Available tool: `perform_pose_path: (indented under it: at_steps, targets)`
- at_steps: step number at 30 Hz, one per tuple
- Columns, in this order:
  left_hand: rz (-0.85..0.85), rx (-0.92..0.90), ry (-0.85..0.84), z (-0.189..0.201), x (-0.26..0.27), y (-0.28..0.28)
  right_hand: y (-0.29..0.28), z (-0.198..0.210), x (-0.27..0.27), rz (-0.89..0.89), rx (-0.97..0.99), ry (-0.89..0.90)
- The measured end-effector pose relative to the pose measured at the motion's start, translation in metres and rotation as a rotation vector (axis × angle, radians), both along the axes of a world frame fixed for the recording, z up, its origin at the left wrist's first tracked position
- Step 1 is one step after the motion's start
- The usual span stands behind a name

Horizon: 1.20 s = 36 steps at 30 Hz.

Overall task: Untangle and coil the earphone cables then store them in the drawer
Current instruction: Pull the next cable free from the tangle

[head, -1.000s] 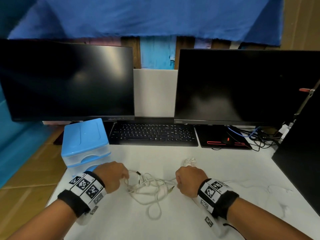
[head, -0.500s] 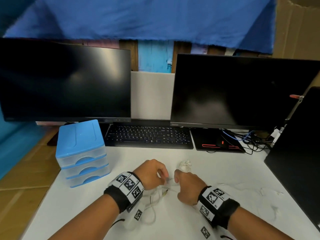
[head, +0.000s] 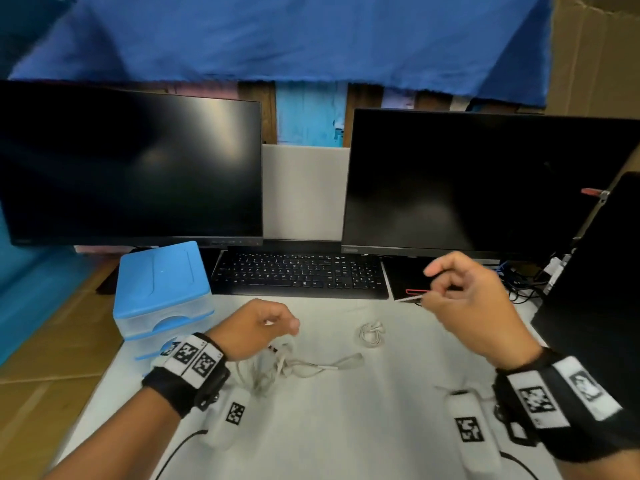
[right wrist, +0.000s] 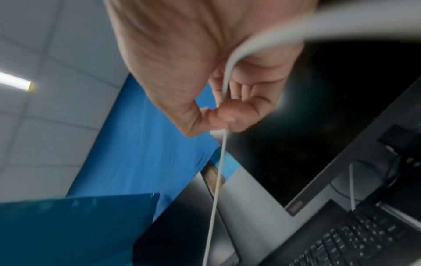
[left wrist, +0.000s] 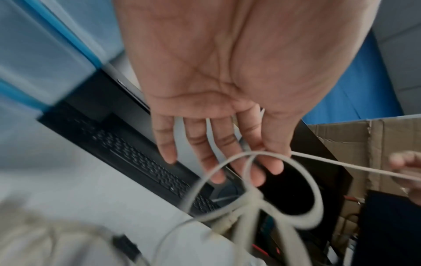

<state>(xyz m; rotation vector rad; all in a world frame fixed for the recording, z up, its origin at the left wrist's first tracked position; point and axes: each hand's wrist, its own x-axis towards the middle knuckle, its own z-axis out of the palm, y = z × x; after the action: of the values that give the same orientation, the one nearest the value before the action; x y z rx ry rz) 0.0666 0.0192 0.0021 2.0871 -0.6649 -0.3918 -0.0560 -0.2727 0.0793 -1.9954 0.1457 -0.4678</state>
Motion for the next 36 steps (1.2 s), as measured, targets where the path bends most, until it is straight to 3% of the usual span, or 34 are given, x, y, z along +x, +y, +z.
perform_pose_path:
  at_steps: [4,6,9,12,17,22,25,27,30,36]
  targets:
    - [-0.007,-0.064,-0.015,0.017,-0.003,0.007,-0.005,-0.004,-0.016,0.242,-0.389,0.353]
    - [-0.052,-0.119,-0.013,0.027,-0.010,-0.002,0.012,-0.009,-0.013,0.302,-0.481,0.307]
    - [-0.107,-0.172,-0.038,0.042,-0.021,-0.020,0.049,-0.007,0.006,0.363,-0.338,0.202]
    - [-0.130,-0.213,-0.084,0.049,-0.023,-0.031,0.077,-0.004,0.027,0.398,-0.188,0.256]
    - [-0.032,-0.235,-0.073,0.049,-0.016,-0.026,0.080,-0.001,0.037,0.359,0.002,0.246]
    - [0.039,-0.232,-0.032,0.043,-0.008,-0.009,0.052,0.008,0.030,0.168,0.047,0.073]
    - [0.047,-0.242,-0.013,0.037,-0.005,0.005,0.027,0.014,0.022,0.105,0.096,0.087]
    - [0.018,-0.213,-0.020,0.035,-0.006,0.010,0.012,0.014,0.016,0.125,0.088,0.158]
    - [-0.016,-0.186,-0.029,0.038,-0.011,0.005,0.012,0.010,0.009,0.243,-0.083,0.289]
    - [-0.083,-0.218,-0.052,0.056,-0.019,-0.022,0.074,0.010,0.018,0.408,-0.075,0.333]
